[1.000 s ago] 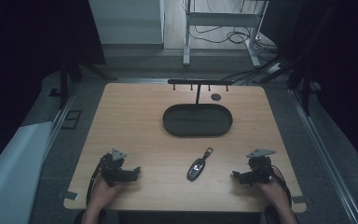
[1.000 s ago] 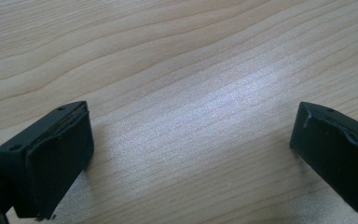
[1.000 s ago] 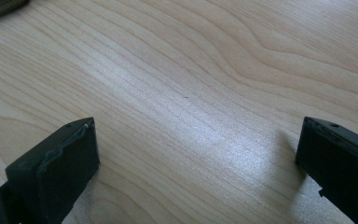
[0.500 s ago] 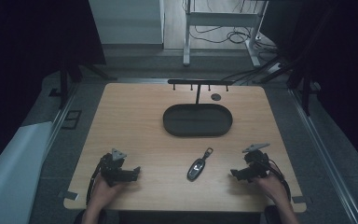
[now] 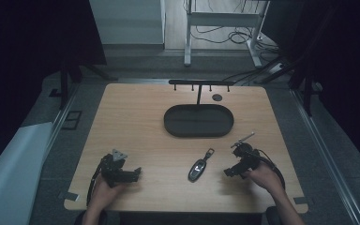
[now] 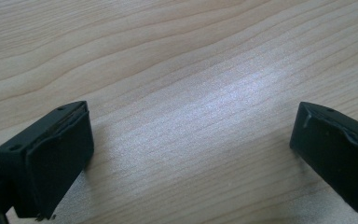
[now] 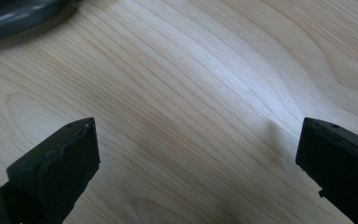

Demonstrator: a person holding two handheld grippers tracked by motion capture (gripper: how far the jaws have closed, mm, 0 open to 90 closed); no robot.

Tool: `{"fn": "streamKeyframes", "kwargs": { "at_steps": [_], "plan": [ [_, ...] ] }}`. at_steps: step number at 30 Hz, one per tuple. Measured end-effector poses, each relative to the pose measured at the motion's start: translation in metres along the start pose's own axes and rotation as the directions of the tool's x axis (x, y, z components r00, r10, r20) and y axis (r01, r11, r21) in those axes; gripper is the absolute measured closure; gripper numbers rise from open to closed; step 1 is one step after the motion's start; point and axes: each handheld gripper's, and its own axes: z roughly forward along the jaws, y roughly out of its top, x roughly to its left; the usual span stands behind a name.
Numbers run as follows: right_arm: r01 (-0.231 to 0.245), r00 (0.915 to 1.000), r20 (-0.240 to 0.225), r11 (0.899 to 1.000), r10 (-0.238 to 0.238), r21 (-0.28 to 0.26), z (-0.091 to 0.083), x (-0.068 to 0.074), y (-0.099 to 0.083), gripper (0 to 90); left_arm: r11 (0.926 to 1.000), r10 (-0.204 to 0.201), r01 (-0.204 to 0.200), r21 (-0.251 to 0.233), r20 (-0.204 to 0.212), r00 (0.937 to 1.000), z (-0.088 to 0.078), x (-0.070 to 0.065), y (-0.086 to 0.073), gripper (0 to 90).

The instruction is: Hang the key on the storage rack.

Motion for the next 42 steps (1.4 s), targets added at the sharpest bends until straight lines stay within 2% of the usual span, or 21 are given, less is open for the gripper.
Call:
{"fn": "streamKeyframes", "kwargs": {
  "at_steps": [9,20,23,30,42],
  "plan": [
    [0.036,0.9978,-0.057,0.998,-0.033,0.058,0.005,0.023,0.032,0.0,1.0000,0.000,0.000,0.000,0.000,1.0000,0.000,0.000,0.000,0.0],
    [0.045,0.9952,-0.092,0.992,-0.034,0.121,0.016,0.046,0.061,0.9,1.0000,0.001,-0.001,0.000,0.000,1.0000,0.000,0.000,0.000,0.0],
    [0.046,0.9950,-0.096,0.986,-0.031,0.160,0.023,0.053,0.071,1.4,1.0000,0.001,-0.001,0.000,0.000,1.0000,0.000,0.000,0.000,0.0],
    [0.036,0.9962,-0.085,0.983,-0.021,0.181,0.029,0.062,0.083,1.6,1.0000,0.002,-0.002,0.001,0.001,1.0000,0.000,0.000,0.000,0.0],
    [0.016,0.9996,-0.028,0.977,-0.010,0.212,0.043,0.078,0.100,1.4,1.0000,0.002,-0.002,0.001,0.001,1.0000,0.000,0.000,0.001,0.0]
  ]
}}
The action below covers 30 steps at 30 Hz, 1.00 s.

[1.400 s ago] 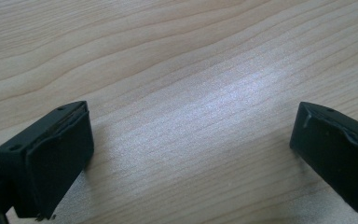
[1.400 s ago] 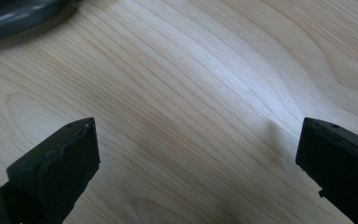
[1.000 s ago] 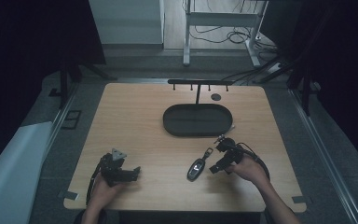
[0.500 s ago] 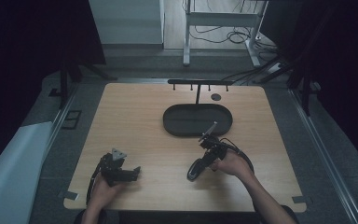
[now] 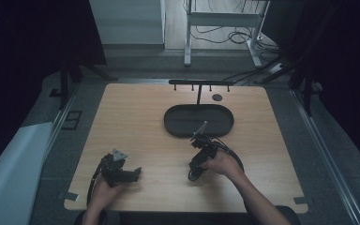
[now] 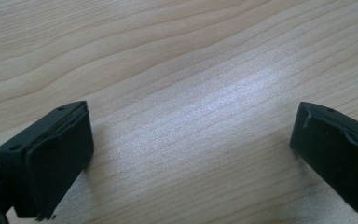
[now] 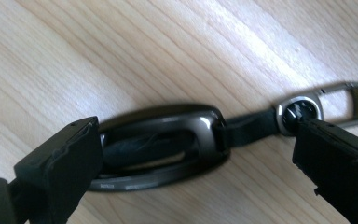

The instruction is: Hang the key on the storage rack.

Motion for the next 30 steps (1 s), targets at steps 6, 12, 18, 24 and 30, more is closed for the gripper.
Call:
{"fn": "streamKeyframes", "kwargs": {
  "at_steps": [6,12,18,24,30],
  "plan": [
    [0.013,0.9992,0.038,1.000,-0.012,-0.007,0.003,0.008,0.009,0.4,1.0000,0.000,0.000,0.000,0.000,1.0000,0.000,0.000,0.000,0.0],
    [0.029,0.9972,0.068,1.000,-0.030,0.011,0.005,0.012,0.009,0.1,1.0000,0.000,0.000,0.000,0.000,1.0000,0.000,0.000,0.000,0.0],
    [0.022,0.9969,0.075,0.999,-0.025,0.035,0.004,0.005,-0.004,0.1,1.0000,0.000,0.000,0.000,0.000,1.0000,0.000,0.000,0.000,0.0],
    [0.006,0.9978,0.065,0.997,-0.011,0.079,0.003,-0.003,-0.024,2.2,1.0000,0.000,0.000,0.000,0.000,1.0000,0.000,0.000,0.000,0.0],
    [0.015,0.9956,0.091,0.995,-0.024,0.097,0.000,-0.003,-0.039,17.8,1.0000,0.000,0.000,0.000,0.001,1.0000,0.000,0.000,0.000,0.0]
  ]
}}
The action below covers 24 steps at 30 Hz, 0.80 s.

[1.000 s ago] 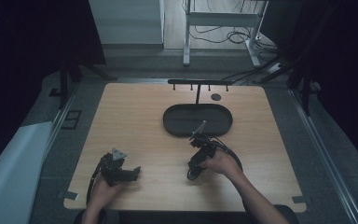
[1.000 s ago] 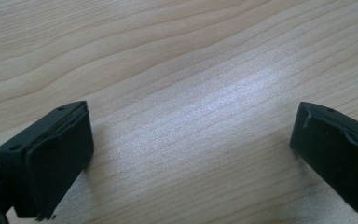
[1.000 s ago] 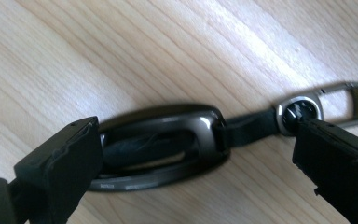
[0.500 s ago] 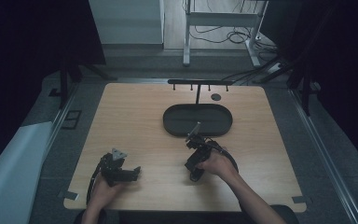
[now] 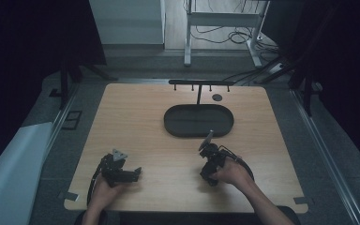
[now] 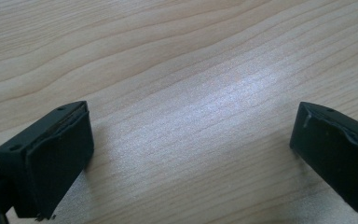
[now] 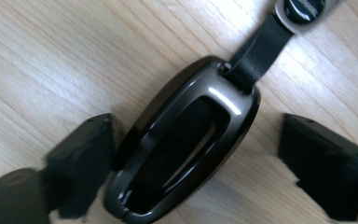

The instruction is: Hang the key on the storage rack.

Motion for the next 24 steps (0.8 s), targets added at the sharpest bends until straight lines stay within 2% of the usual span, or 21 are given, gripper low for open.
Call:
{"fn": "streamKeyframes", "kwargs": {
  "at_steps": [6,10,12,16,24],
  "plan": [
    [0.027,0.9996,0.005,1.000,-0.027,0.000,-0.006,-0.008,-0.004,36.9,1.0000,0.000,0.000,0.000,-0.001,1.0000,0.000,0.000,0.000,0.0],
    [0.057,0.9984,0.003,0.998,-0.057,0.009,-0.006,-0.014,-0.001,42.2,1.0000,0.000,0.000,0.000,-0.001,1.0000,0.000,0.000,0.000,0.0],
    [0.063,0.9980,0.002,0.998,-0.063,0.006,-0.007,-0.016,0.000,47.9,1.0000,0.000,0.000,0.000,-0.001,1.0000,0.000,0.000,0.000,0.0],
    [0.095,0.9954,-0.009,0.995,-0.095,0.007,-0.008,-0.021,0.000,48.8,1.0000,0.000,0.000,0.000,-0.001,1.0000,0.000,0.000,0.000,0.0],
    [0.105,0.9932,-0.048,0.994,-0.106,-0.020,-0.018,-0.028,-0.002,49.1,1.0000,0.000,0.000,0.000,0.000,1.0000,0.000,0.000,0.000,0.0]
  ]
}}
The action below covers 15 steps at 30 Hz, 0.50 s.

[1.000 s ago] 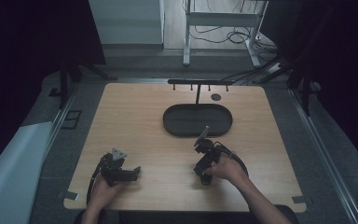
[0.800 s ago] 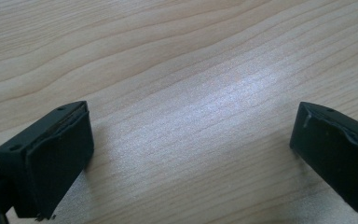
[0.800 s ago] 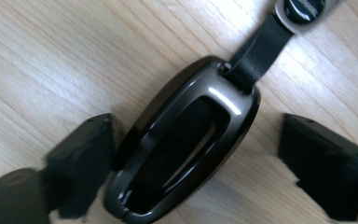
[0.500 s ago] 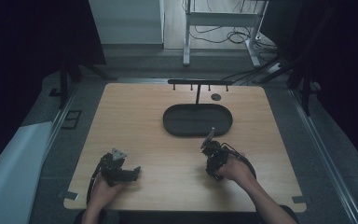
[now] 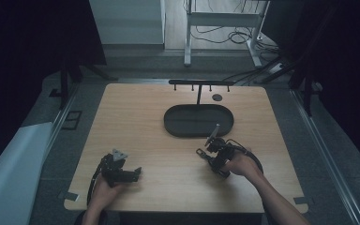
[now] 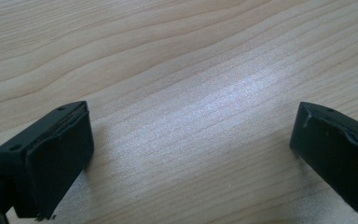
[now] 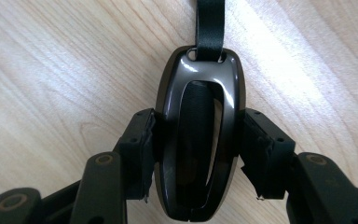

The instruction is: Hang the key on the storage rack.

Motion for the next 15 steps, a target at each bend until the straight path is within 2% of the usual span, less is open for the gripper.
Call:
{"fn": "streamKeyframes", "kwargs": {
  "at_steps": [15],
  "plan": [
    [-0.012,0.9999,-0.012,0.999,0.012,-0.033,-0.036,-0.020,0.004,49.1,1.0000,0.000,0.000,0.000,0.000,1.0000,0.000,0.000,0.000,0.0]
  ]
}}
